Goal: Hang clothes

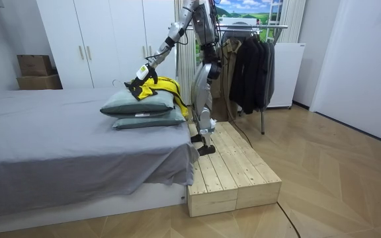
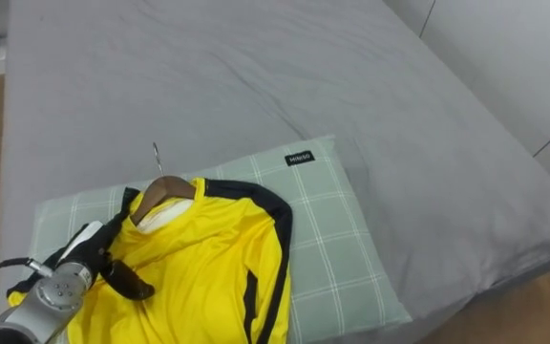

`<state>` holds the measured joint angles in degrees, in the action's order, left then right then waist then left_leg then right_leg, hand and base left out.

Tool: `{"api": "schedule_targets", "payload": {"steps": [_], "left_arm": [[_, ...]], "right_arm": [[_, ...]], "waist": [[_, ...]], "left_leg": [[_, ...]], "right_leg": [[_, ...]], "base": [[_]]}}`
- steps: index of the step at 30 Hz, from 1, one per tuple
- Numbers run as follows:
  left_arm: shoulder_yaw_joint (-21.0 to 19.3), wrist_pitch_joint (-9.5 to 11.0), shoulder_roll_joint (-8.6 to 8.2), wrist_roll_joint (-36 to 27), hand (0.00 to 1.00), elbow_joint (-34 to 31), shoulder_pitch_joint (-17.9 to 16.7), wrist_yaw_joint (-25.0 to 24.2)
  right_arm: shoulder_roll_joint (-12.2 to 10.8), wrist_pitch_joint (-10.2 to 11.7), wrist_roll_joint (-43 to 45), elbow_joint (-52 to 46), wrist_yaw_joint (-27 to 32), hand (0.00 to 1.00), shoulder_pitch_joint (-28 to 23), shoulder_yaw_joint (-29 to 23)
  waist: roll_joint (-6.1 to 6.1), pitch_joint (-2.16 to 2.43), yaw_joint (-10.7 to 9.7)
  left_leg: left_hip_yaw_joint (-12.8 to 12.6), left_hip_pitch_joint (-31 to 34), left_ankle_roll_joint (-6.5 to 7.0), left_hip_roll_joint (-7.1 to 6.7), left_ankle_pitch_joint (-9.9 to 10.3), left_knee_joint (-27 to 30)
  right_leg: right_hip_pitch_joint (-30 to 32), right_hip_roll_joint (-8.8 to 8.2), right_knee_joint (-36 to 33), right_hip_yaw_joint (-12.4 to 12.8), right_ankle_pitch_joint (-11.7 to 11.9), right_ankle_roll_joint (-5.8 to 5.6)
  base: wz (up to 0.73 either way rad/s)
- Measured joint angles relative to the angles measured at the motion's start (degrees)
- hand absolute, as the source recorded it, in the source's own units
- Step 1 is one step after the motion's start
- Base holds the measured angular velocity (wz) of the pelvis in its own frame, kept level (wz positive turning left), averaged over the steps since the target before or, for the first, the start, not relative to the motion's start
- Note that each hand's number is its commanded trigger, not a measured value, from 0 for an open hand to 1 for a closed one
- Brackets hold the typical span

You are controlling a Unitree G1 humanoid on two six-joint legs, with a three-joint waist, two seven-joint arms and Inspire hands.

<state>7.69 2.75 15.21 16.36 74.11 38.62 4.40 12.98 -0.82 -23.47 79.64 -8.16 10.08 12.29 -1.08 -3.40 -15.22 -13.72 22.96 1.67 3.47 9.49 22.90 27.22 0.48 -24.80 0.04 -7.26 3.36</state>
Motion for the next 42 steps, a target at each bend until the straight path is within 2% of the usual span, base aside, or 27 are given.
{"api": "schedule_targets", "payload": {"steps": [16, 18, 19, 20, 22, 23, 25, 27, 29, 30, 36, 42], "left_arm": [[-0.7, -0.5, 0.00, -0.8, 0.00, 0.0, 0.5, 0.1], [-0.7, -0.5, 0.00, -1.1, 0.04, 0.0, 0.6, 0.2], [-0.7, -0.5, 0.00, -1.0, 0.12, 0.0, 0.6, 0.2], [-0.7, -0.5, 0.00, -1.0, 0.15, 0.0, 0.6, 0.2], [-0.7, -0.5, 0.01, -1.0, 0.36, 0.0, 0.7, 0.5], [-0.7, -0.5, 0.04, -1.0, 0.52, 0.0, 0.7, 0.6], [-0.6, -0.5, 0.35, -1.0, 0.61, 0.0, 1.2, 1.9], [-0.6, -0.5, 1.07, -1.1, 0.77, -0.1, 1.9, 2.5], [-0.6, -0.5, 1.72, -1.2, 0.85, -0.1, 2.7, 2.8], [-0.6, -0.5, 1.79, -1.3, 1.00, -0.1, 2.9, 2.9], [0.5, -0.5, 1.72, -1.3, 1.00, -0.1, 2.9, 2.9], [0.5, -0.7, 1.63, -1.3, 1.00, -0.1, 2.9, 2.9]], "right_arm": [[0.0, 0.0, -0.5, -1.1, 0.1, 0.00, 0.0, 0.1], [0.0, 0.0, -0.5, -1.1, 0.2, 0.00, 0.0, 0.1], [0.0, 0.0, -0.6, -1.1, 0.5, 0.00, -0.1, 0.2], [0.0, 0.0, -0.8, -1.1, 0.7, 0.00, -0.1, 0.2], [0.0, 0.1, -0.9, -1.1, 1.4, 0.00, -0.1, 0.3], [0.0, 0.1, -0.9, -1.2, 1.5, 0.00, -0.1, 0.3], [0.0, 0.1, -1.0, -1.2, 1.9, 0.00, -0.1, 0.3], [0.0, 0.2, -1.2, -1.5, 2.2, 0.00, -0.1, 0.3], [0.0, 0.2, -1.2, -1.6, 2.4, 0.00, 0.0, 0.3], [0.0, 0.2, -1.2, -1.6, 2.5, 0.00, 0.1, 0.3], [0.0, 0.4, -1.2, -1.7, 2.6, 0.00, 0.1, 0.6], [-0.1, 0.5, -1.2, -1.7, 2.6, 0.00, 0.1, 0.6]], "waist": [[0.10, -0.08, -0.2], [0.13, -0.10, -0.2], [0.16, -0.12, -0.2], [0.19, -0.14, -0.2], [0.29, -0.24, -0.2], [0.29, -0.26, -0.2], [0.27, -0.42, -0.1], [0.23, -0.52, -0.2], [0.20, -0.54, -0.2], [0.14, -0.57, -0.2], [-0.28, -1.03, -0.2], [-0.30, -1.04, -0.2]], "left_leg": [[0.3, 0.7, 0.05, 0.10, 0.5, 0.6], [0.3, 0.7, 0.06, 0.16, 0.7, 0.7], [0.3, 0.8, 0.08, 0.15, 0.7, 0.8], [0.3, 0.8, 0.08, 0.15, 0.7, 0.8], [0.3, 0.8, 0.10, 0.16, 0.8, 0.7], [0.3, 0.8, 0.09, 0.17, 0.8, 0.7], [0.4, 0.9, 0.08, 0.19, 0.8, 0.8], [0.5, 1.1, 0.08, 0.18, 0.8, 0.8], [0.6, 1.5, 0.08, 0.14, 0.8, 0.9], [0.6, 1.6, 0.09, 0.10, 0.8, 0.9], [0.6, 1.7, 0.28, -0.08, 1.0, 0.9], [0.6, 1.9, 0.39, -0.13, 1.0, 0.8]], "right_leg": [[0.2, 0.05, 0.2, -0.2, -0.1, -0.09], [0.2, 0.09, 0.2, -0.2, -0.1, -0.11], [0.2, 0.09, 0.2, -0.2, -0.1, -0.12], [0.2, 0.10, 0.2, -0.1, -0.1, -0.13], [0.2, 0.12, 0.3, -0.1, -0.1, -0.17], [0.2, 0.14, 0.3, -0.1, -0.1, -0.17], [0.2, 0.16, 0.3, -0.1, -0.1, -0.19], [0.3, 0.14, 0.2, -0.2, -0.1, -0.20], [0.6, 0.09, 0.2, -0.3, -0.1, -0.20], [0.7, 0.06, 0.2, -0.3, -0.1, -0.21], [0.8, -0.18, 0.2, -0.3, -0.3, -0.46], [0.9, -0.24, 0.2, -0.3, -0.3, -0.53]], "base": [[0.00], [0.00], [0.00], [0.00], [0.00], [0.00], [0.00], [0.04], [0.02], [0.00], [0.00], [0.00]]}}
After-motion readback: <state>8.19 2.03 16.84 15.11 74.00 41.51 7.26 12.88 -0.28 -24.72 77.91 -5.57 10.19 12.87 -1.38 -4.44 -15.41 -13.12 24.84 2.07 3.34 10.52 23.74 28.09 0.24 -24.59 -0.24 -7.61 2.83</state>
